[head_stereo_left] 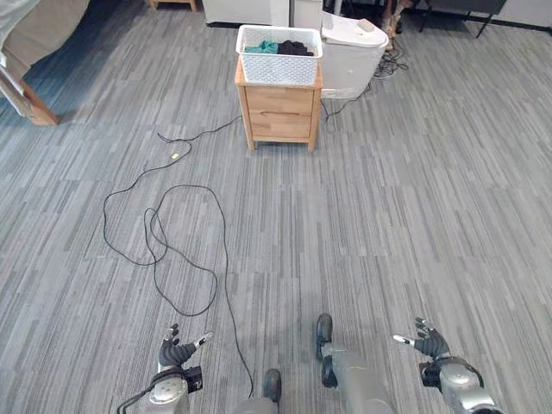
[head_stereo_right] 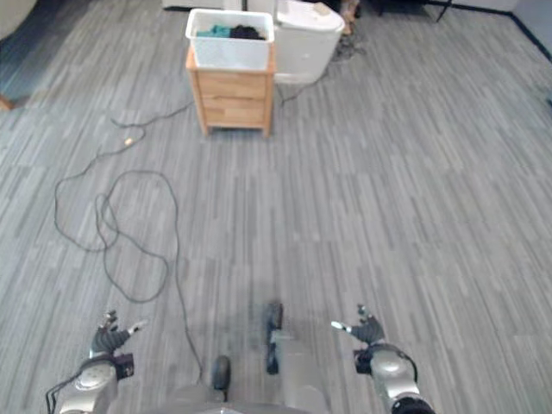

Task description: Grab the laundry basket,head to the washer,open it,put in the laundry and shut it.

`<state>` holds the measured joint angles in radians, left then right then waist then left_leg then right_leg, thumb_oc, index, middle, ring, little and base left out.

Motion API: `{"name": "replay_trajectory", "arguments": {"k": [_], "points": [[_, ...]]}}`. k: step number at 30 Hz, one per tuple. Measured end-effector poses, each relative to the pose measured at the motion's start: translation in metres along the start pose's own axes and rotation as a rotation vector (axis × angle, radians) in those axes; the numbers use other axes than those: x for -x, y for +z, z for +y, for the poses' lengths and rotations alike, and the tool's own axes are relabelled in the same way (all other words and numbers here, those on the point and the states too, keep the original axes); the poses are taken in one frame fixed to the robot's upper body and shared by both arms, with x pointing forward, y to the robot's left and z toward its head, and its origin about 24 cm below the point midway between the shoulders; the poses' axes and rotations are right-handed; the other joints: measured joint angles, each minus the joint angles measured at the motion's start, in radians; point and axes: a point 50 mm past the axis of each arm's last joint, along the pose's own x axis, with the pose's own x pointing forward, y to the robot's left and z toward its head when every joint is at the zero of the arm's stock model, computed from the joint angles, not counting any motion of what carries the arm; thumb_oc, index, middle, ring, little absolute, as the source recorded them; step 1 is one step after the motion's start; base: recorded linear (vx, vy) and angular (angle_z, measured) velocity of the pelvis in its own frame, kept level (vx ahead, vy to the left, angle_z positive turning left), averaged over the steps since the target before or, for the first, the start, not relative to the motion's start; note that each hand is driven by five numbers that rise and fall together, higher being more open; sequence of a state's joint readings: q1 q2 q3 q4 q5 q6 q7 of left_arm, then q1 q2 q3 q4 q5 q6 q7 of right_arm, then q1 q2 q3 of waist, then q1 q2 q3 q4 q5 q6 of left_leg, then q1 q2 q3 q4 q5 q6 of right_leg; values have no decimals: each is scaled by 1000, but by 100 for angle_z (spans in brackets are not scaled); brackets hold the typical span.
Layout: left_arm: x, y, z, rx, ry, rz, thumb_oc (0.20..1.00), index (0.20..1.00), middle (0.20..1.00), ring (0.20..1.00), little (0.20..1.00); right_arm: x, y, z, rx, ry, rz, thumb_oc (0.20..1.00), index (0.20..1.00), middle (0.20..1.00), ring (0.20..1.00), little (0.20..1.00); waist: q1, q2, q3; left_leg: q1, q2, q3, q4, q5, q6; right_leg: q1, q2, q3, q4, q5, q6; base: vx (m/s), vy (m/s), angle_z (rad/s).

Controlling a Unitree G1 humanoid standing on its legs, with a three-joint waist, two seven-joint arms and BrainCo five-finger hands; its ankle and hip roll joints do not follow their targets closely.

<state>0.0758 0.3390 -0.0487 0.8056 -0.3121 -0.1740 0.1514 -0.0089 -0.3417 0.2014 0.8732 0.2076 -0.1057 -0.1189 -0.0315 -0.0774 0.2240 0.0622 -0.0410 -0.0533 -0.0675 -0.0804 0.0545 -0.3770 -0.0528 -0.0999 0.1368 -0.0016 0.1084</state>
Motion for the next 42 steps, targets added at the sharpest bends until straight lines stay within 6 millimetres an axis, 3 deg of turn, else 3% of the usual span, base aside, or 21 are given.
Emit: {"name": "replay_trajectory", "arguments": {"k": [1,4,6,9,10,13,15,16,18,20,22,27,28,31,32,34,35,36,40,41,42], "points": [[1,-1,-5,-9,-19,3,1000,1000,1000,1000,1000,3,-9,-1,-1,-6,23,1000,1000,1000,1000,1000,-6,17,2,15,16,-38,8,-17,-13,35,14,-2,-18,47,-2,365,-139,82],[2,-3,-9,-11,-33,6,1000,1000,1000,1000,1000,5,-15,-2,-6,-16,43,1000,1000,1000,1000,1000,-20,57,-2,36,58,-68,55,-34,-61,87,43,-26,-17,87,-37,305,-170,73],[1,-2,-14,-6,-54,5,1000,1000,1000,1000,1000,4,-13,-5,-33,-34,42,1000,1000,1000,1000,1000,-35,51,-4,-29,46,-61,251,-47,-99,154,36,-56,-52,95,-69,188,-146,56],[2,-4,-18,-17,-79,11,1000,1000,1000,1000,1000,-1,3,-9,-44,-47,-10,1000,1000,1000,1000,1000,-14,48,-5,-151,57,24,566,-23,-142,223,49,-52,-91,81,-143,316,-174,-5],[2,-3,-21,-24,-93,11,1000,1000,1000,1000,1000,-3,6,-9,-50,-49,-16,1000,1000,1000,1000,1000,-13,43,-3,-212,78,68,674,-24,-143,245,55,-49,-107,68,-198,185,-43,-1],[0,4,-27,-22,-115,-14,1000,1000,1000,1000,1000,-5,6,-7,-64,-47,-3,1000,1000,1000,1000,1000,-6,27,4,-272,84,131,620,-41,-140,279,61,-35,-136,86,-221,289,16,-3],[-1,7,-27,-24,-121,-18,1000,1000,1000,1000,1000,-4,3,-6,-65,-49,14,1000,1000,1000,1000,1000,5,11,5,-285,76,187,397,-31,-136,355,62,-27,-219,79,-191,339,80,-9],[-2,8,-27,-24,-122,-23,1000,1000,1000,1000,1000,-3,-1,-6,-64,-51,29,1000,1000,1000,1000,1000,9,10,6,-287,71,186,224,28,-132,366,70,-32,-219,69,-172,394,118,-16],[-2,7,-25,-28,-117,-18,1000,1000,1000,1000,1000,-4,0,-6,-63,-55,26,1000,1000,1000,1000,1000,15,31,6,-339,98,174,89,131,-146,405,109,-18,-219,34,-152,529,183,-30],[-2,6,-25,-29,-113,-10,1000,1000,1000,1000,1000,-3,-5,-8,-61,-76,46,1000,1000,1000,1000,1000,14,40,7,-358,108,180,-3,180,-146,447,131,-22,-220,6,-148,337,164,-15],[-3,7,-25,-28,-113,-14,1000,1000,1000,1000,1000,-1,-12,-10,-58,-91,69,1000,1000,1000,1000,1000,24,35,5,-388,104,179,6,214,-131,478,136,-12,-219,-11,-169,515,282,-22],[1,-6,-22,-33,-101,35,1000,1000,1000,1000,1000,5,-28,-11,-54,-96,121,1000,1000,1000,1000,1000,33,37,-34,-352,85,183,126,232,-70,596,105,43,-214,-112,-132,415,233,-34],[4,-14,-18,-42,-91,59,1000,1000,1000,1000,1000,8,-34,-7,-57,-89,142,1000,1000,1000,1000,1000,33,37,-44,-322,77,195,152,235,-8,606,96,56,-145,-165,-93,226,160,-17],[1,-8,-16,-53,-89,38,1000,1000,1000,1000,1000,11,-38,6,-80,-53,144,1000,1000,1000,1000,1000,33,11,-65,-258,37,206,142,192,20,510,28,71,134,-229,-64,297,258,-10],[-1,-3,-11,-76,-82,24,1000,1000,1000,1000,1000,9,-30,13,-82,-25,116,1000,1000,1000,1000,1000,31,-6,-77,-240,7,206,144,142,31,411,-7,110,341,-224,-52,425,344,-16],[-5,4,-6,-93,-69,8,1000,1000,1000,1000,1000,7,-16,18,-97,-7,56,1000,1000,1000,1000,1000,19,-19,-73,-202,-28,209,113,119,71,253,-49,93,621,-222,-35,371,219,-3],[-5,4,-8,-100,-74,7,1000,1000,1000,1000,1000,4,-8,19,-98,-1,27,1000,1000,1000,1000,1000,7,-3,-62,-145,-34,211,72,146,60,204,-69,52,641,-234,-42,566,179,13],[-5,6,-12,-104,-86,-6,1000,1000,1000,1000,1000,4,-9,22,-73,13,28,1000,1000,1000,1000,1000,6,21,-49,-87,-32,203,49,94,51,128,-65,3,532,-233,-37,754,204,0],[-5,-1,-12,-106,-82,36,1000,1000,1000,1000,1000,1,-1,26,-79,24,10,1000,1000,1000,1000,1000,-13,13,-27,-40,-38,191,51,49,43,26,-30,-40,119,-153,-4,307,41,9],[-4,-4,-13,-107,-86,47,1000,1000,1000,1000,1000,3,-6,26,-79,22,26,1000,1000,1000,1000,1000,-31,13,-19,-16,-48,175,44,48,42,22,-29,-49,60,-126,-3,536,14,60],[-1,-10,-12,-105,-85,65,1000,1000,1000,1000,1000,8,-18,25,-76,20,62,1000,1000,1000,1000,1000,-50,2,-15,33,-64,155,37,2,35,-2,-31,-66,-8,-52,-2,687,-7,53]]}}
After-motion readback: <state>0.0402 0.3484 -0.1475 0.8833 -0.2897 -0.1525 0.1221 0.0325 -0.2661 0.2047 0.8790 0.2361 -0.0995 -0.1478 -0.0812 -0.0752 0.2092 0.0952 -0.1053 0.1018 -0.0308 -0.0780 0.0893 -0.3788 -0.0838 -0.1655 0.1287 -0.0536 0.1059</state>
